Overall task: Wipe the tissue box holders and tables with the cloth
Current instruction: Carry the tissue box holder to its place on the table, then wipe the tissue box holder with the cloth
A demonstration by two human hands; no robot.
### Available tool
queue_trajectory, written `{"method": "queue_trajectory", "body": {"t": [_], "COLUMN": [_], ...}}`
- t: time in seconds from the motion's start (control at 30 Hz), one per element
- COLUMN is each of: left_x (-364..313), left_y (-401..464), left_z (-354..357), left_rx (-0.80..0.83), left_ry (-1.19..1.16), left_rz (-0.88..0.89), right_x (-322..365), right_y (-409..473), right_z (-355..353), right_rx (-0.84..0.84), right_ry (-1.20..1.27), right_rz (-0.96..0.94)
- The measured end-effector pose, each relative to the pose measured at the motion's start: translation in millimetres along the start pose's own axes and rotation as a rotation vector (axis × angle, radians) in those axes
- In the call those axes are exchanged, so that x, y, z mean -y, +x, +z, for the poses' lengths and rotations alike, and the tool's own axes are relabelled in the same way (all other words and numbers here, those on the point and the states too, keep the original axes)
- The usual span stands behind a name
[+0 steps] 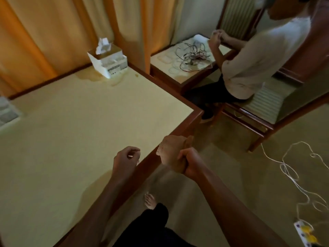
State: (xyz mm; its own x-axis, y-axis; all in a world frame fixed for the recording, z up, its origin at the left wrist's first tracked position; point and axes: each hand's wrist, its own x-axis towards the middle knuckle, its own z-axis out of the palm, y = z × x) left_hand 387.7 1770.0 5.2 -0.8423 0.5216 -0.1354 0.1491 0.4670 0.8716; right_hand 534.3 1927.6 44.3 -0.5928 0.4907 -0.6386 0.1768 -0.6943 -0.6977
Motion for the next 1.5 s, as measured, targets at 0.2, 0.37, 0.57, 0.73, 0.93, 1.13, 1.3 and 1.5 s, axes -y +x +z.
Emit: {"method": "queue_trajectory", "body": {"t": [0.2,0.37,0.57,0.73,0.93,1.13,1.3,1.5], "left_x": [1.1,-9.5,2.9,22.1,22.9,16.9,28.3,48.1], "left_y": [68.5,118.9,133.6,102.0,93.0,99.4,88.4,72.7], "left_z": [4.1,-4.2,-1.4,17.1,25.7,11.7,-29.3,-107.4], "left_rx": [-0.093,-0.109,-0.053,-0.061,-0.199,-0.314,-0.475,-0.638], "left_ry": [0.044,0.108,0.315,0.521,0.5,0.373,0.336,0.3], "left_rz": [-0.062,-0.067,-0.08,-0.067,-0.166,-0.199,-0.252,-0.365], "right_x": [53.4,97.1,73.8,43.6,69.2,87.9,67.7,20.2], "right_y": [61.7,117.6,200.6,226.3,234.2,227.0,222.2,204.2], "right_z": [33.8,67.1,59.3,30.5,56.0,110.3,178.6,264.0], "right_rx": [0.052,0.067,0.394,0.673,0.798,0.738,0.946,1.099], "right_ry": [-0.129,-0.462,-1.749,-2.02,-2.079,-1.865,-1.812,-1.794], "right_rz": [0.058,-0.187,-1.039,-0.935,-0.901,-0.997,-0.947,-0.973]}}
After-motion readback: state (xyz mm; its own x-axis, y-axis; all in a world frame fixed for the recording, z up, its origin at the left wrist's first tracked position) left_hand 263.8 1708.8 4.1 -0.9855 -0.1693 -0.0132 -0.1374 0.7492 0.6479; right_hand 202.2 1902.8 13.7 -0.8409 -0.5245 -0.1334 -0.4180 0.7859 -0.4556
